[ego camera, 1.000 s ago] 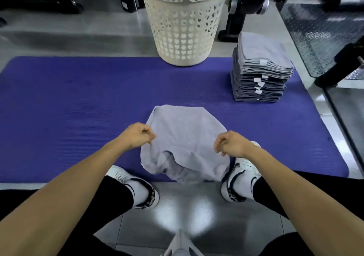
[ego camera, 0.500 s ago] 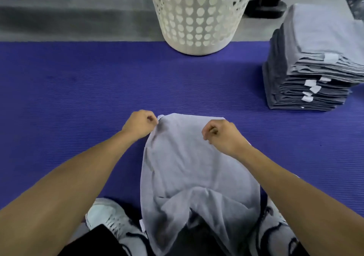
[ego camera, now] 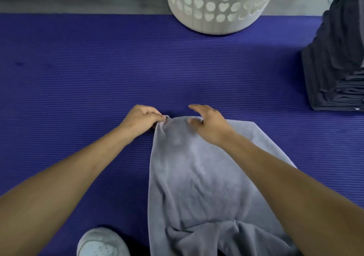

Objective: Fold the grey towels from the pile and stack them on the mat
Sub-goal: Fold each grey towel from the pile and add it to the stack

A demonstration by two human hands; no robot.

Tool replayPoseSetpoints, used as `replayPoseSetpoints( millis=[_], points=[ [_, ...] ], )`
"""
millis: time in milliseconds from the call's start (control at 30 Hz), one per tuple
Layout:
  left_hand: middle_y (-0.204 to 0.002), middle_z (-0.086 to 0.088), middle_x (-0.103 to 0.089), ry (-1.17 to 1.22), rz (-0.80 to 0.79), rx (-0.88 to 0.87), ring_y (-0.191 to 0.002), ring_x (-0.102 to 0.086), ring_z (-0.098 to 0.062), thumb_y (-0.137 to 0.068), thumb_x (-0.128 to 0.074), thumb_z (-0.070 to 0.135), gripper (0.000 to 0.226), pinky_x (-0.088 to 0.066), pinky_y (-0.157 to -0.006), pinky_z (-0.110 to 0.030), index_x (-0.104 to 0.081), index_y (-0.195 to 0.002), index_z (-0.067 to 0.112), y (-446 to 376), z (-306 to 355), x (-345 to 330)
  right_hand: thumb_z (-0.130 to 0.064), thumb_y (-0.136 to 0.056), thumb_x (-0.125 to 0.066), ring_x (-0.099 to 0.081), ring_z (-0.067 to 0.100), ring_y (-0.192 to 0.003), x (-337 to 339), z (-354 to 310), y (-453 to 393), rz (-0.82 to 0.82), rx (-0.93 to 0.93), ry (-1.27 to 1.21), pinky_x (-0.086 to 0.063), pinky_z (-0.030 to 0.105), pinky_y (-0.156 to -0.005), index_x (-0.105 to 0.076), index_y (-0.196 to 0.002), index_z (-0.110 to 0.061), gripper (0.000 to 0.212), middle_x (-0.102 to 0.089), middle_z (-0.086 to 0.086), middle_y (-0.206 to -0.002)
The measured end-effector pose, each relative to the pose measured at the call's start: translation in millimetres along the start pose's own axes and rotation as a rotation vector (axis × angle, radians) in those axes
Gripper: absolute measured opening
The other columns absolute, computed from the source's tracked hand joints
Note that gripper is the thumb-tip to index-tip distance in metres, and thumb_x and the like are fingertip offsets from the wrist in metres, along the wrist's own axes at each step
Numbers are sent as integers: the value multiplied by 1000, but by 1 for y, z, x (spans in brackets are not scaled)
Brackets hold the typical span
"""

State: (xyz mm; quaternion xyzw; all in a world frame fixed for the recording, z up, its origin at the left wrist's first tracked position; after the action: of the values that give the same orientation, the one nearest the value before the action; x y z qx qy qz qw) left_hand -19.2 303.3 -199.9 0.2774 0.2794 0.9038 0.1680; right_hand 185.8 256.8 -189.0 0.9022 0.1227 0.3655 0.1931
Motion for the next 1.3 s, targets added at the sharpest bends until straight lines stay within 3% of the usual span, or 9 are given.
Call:
replayPoseSetpoints(
  millis=[167,433,600,733,800,867,967,1067,1300],
  points=[
    [-93,-7,-76,515,88,173,-89,-69,-21,-83,-70,19,20,-52,-94,-40,-76,-96,5,4,-19,10,-27,-96,-59,-62,21,-75,-6,-2,-19,-19,-29,95,-56,43,-72,-67,-92,-15,15,-68,2,-81],
    [-103,-7,-76,828,170,76,-101,-71,-19,-87,-72,15,16,-52,-95,-31,-75,-101,7,13,-21,1,-18,-95,-61,-58,16,-61,-1,-7,-18,157,-19,26,-48,28,-56,-69,-87,-14,12,-68,2,-73],
    [-90,6,-76,463,302,42,-87,-72,-6,-84,-78,25,9,-56,-90,-29,-78,-91,20,6,-29,3,-12,-94,-59,-66,17,-76,-4,-3,-12,137,-58,-11,-59,38,-72,-69,-96,-14,11,-70,0,-85],
    [-82,9,-69,116,489,-84,-76,-66,-4,-82,-79,27,14,-49,-70,-8,-69,-87,17,9,-25,9,-10,-94,-59,-65,15,-88,6,-4,1,138,-11,26,-53,26,-76,-70,-105,-12,15,-71,-1,-98],
    [-79,10,-66,53,523,-182,-73,-64,-5,-85,-76,24,12,-46,-64,-7,-66,-86,17,16,-14,10,-13,-95,-59,-64,14,-90,18,3,13,117,-4,49,-49,19,-73,-70,-105,-14,14,-70,-3,-101],
    [-77,11,-67,-25,446,-289,-71,-63,-4,-87,-72,24,9,-49,-64,-11,-66,-84,19,23,1,1,-18,-96,-59,-65,13,-90,33,16,30,50,-35,66,-52,17,-67,-69,-102,-19,12,-69,-7,-100],
    [-77,11,-69,-133,225,-375,-71,-63,-3,-89,-70,22,6,-52,-67,-18,-68,-84,20,30,27,-35,-19,-95,-59,-66,9,-86,63,44,56,12,-83,87,-58,30,-71,-69,-97,-23,11,-69,-8,-95],
    [-81,10,-70,-267,55,-470,-74,-64,-6,-88,-68,17,5,-53,-78,-32,-69,-84,19,29,54,-88,-16,-94,-58,-65,10,-81,96,76,80,9,-109,155,-54,22,-67,-69,-92,-20,12,-71,-7,-89],
    [-114,8,-58,-477,-61,-581,-78,-53,-7,-92,-64,25,26,-51,-85,-37,-65,-118,27,13,110,-200,-26,-94,-59,-62,21,-92,146,171,106,-56,-269,299,-54,41,-84,-70,-92,-18,14,-70,0,-96]
  ],
)
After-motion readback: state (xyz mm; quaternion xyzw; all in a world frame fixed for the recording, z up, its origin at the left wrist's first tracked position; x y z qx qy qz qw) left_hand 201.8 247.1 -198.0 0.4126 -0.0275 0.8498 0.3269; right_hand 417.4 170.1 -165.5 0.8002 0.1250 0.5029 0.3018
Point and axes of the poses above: each hand's wrist, its own y-axis away from the middle knuckle, its own x-axis out of the back of the hand, z = x × y, the point moved 4 cm from there along -y, towards the middle knuckle
